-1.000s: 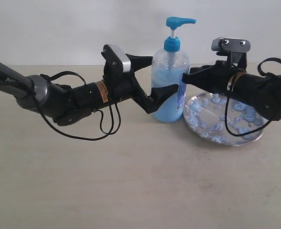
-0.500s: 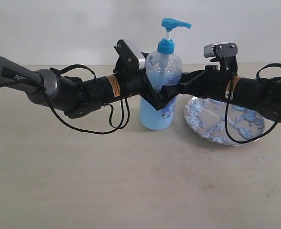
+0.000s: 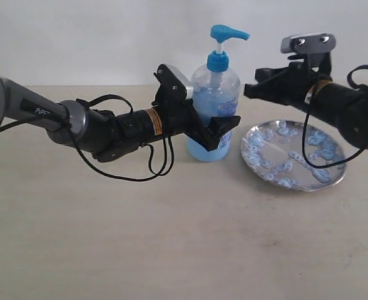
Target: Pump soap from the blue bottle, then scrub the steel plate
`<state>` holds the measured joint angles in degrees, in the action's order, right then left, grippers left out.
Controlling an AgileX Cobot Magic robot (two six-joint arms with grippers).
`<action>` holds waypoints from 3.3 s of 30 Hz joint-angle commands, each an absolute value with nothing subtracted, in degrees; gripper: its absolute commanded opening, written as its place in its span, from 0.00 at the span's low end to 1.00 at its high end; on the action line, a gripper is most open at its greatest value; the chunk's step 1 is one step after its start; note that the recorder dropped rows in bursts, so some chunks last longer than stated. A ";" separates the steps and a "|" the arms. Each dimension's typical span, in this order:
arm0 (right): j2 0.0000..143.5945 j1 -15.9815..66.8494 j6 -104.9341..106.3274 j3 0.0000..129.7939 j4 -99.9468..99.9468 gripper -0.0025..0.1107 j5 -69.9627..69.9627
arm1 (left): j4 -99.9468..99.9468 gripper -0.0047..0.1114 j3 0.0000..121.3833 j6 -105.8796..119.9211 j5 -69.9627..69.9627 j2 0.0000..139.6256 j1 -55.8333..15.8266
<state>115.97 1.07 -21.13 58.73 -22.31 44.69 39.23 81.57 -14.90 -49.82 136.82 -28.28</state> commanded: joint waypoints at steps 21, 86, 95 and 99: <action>95.01 -7.61 -19.95 58.73 -50.31 0.02 46.55 | 50.82 0.08 87.01 -17.16 -37.11 132.68 -31.98; 106.58 -4.07 -70.44 70.01 -99.95 0.02 38.04 | 46.94 0.08 90.64 -18.62 -31.93 134.01 -34.49; 100.50 -4.07 -66.85 70.77 -91.00 0.02 28.03 | 30.10 0.08 90.42 -21.01 -39.05 134.66 -34.14; 95.06 -4.29 -63.24 70.65 -87.27 0.02 25.00 | 21.75 0.08 88.62 -21.01 -47.02 135.23 -33.40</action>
<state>99.18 -4.28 -65.73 70.83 -89.21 27.09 28.91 89.20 -20.58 -36.66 136.05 -33.61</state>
